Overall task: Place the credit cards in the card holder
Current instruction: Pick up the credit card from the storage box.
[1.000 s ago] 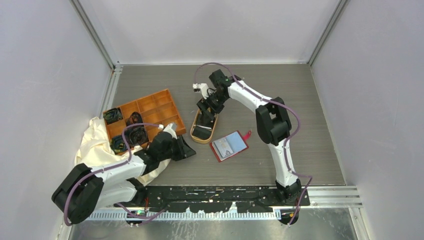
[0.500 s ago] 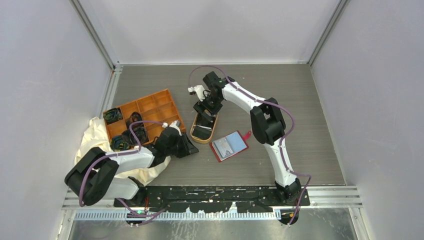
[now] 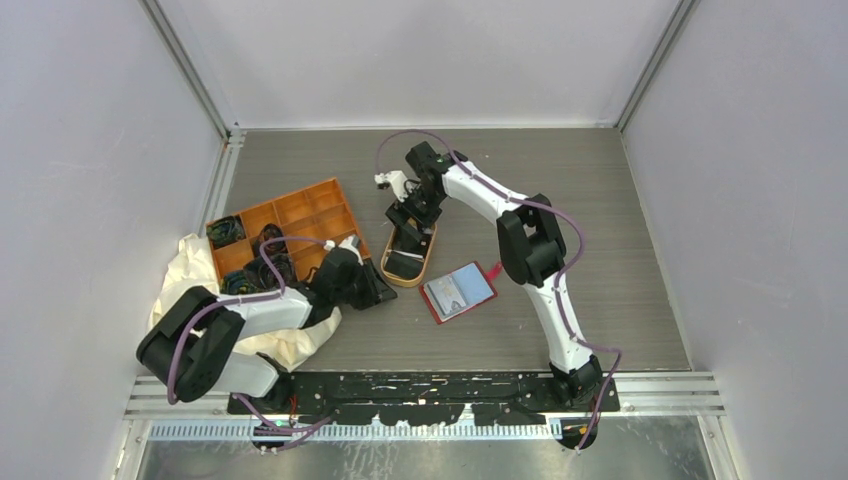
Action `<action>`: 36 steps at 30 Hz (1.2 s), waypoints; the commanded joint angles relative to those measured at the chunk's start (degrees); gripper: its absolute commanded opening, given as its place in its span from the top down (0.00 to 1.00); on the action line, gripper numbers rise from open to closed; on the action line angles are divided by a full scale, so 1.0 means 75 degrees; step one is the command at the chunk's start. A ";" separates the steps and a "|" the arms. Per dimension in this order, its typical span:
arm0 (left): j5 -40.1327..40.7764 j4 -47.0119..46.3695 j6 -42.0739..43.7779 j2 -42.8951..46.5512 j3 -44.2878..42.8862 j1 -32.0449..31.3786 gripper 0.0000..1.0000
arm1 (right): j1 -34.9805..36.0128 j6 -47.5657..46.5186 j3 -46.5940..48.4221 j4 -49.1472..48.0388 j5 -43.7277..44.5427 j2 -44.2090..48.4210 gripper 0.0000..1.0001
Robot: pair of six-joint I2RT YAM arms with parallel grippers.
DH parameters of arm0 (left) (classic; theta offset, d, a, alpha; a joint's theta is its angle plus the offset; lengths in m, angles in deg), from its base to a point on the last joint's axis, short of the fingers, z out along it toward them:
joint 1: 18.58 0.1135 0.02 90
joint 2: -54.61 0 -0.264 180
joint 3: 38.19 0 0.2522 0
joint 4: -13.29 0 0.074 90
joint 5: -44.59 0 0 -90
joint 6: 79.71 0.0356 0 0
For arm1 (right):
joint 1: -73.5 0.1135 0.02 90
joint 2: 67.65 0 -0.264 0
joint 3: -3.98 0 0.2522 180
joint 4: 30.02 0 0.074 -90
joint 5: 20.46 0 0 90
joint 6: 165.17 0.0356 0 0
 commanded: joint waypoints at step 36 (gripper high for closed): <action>-0.1611 0.0396 0.1024 -0.1742 -0.2197 0.1318 0.73 | -0.1176 0.2908 -0.2334 -0.1362 -0.3589 0.1444 0.55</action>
